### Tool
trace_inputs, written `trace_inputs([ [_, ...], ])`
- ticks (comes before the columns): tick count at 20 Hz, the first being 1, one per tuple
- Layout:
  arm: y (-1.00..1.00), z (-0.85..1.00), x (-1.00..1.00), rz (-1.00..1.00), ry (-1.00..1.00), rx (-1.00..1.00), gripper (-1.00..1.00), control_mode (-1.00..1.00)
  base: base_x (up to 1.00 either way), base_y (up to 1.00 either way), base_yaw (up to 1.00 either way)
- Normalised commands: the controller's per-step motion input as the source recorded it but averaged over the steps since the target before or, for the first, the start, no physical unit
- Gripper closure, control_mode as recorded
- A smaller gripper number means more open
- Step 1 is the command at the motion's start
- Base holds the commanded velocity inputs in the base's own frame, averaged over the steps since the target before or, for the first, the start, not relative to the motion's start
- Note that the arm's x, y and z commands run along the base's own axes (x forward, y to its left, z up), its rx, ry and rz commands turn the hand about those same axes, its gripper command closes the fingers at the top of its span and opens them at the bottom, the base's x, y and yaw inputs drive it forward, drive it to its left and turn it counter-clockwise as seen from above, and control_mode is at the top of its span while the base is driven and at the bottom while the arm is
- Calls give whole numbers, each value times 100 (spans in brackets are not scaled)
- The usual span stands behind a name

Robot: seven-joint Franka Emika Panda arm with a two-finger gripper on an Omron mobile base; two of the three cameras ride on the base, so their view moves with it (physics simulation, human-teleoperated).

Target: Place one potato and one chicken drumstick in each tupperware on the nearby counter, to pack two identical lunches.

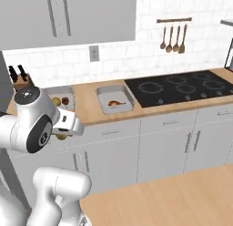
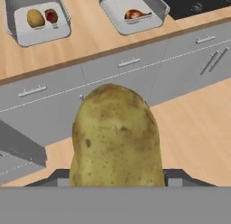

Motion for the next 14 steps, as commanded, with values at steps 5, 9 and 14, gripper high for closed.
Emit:
trace_inputs([
  [5,0,0,0,0,0,0,100,100,100,-31,4],
  [9,0,0,0,0,0,0,100,100,100,0,20],
  [14,0,0,0,0,0,0,100,100,100,0,28],
])
